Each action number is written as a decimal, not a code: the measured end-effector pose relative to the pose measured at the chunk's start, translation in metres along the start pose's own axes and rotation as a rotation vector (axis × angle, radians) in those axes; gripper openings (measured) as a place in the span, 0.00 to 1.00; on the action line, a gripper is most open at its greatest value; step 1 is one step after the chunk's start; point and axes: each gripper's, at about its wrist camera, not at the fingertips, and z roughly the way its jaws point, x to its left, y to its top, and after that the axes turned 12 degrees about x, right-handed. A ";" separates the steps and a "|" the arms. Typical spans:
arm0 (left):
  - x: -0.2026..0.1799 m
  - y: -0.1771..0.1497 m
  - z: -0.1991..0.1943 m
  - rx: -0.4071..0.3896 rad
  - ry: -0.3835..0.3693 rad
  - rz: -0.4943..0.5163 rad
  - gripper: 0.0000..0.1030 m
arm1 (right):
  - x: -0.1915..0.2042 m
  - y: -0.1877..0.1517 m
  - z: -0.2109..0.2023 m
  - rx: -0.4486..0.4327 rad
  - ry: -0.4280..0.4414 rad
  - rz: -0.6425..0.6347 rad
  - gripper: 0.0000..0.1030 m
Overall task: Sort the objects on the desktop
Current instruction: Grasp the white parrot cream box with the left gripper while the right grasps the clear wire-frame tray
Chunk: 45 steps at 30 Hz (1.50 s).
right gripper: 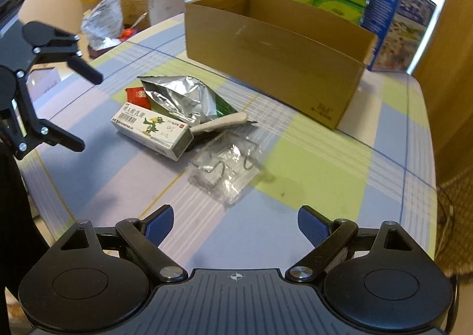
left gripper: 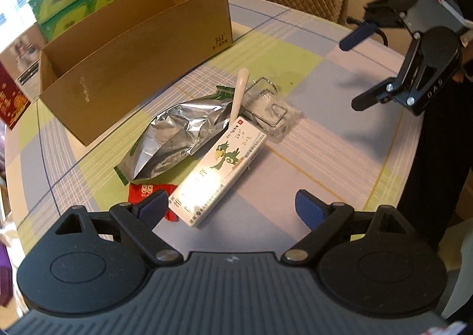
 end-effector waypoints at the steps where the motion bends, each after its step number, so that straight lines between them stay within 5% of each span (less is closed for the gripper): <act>1: 0.001 0.001 0.002 0.003 0.001 0.008 0.88 | -0.001 0.002 0.003 0.000 0.006 -0.014 0.86; 21: 0.021 0.028 0.053 0.084 -0.028 0.172 0.78 | -0.004 0.045 0.061 0.055 0.039 -0.237 0.86; 31: 0.029 0.028 0.071 0.115 -0.073 0.162 0.63 | -0.003 0.064 0.085 0.076 0.046 -0.339 0.86; 37: 0.034 0.029 0.073 0.104 -0.094 0.148 0.46 | 0.003 0.071 0.097 0.091 0.060 -0.430 0.86; 45: 0.037 0.025 0.072 0.088 -0.173 0.030 0.37 | 0.007 0.077 0.108 0.114 0.083 -0.440 0.85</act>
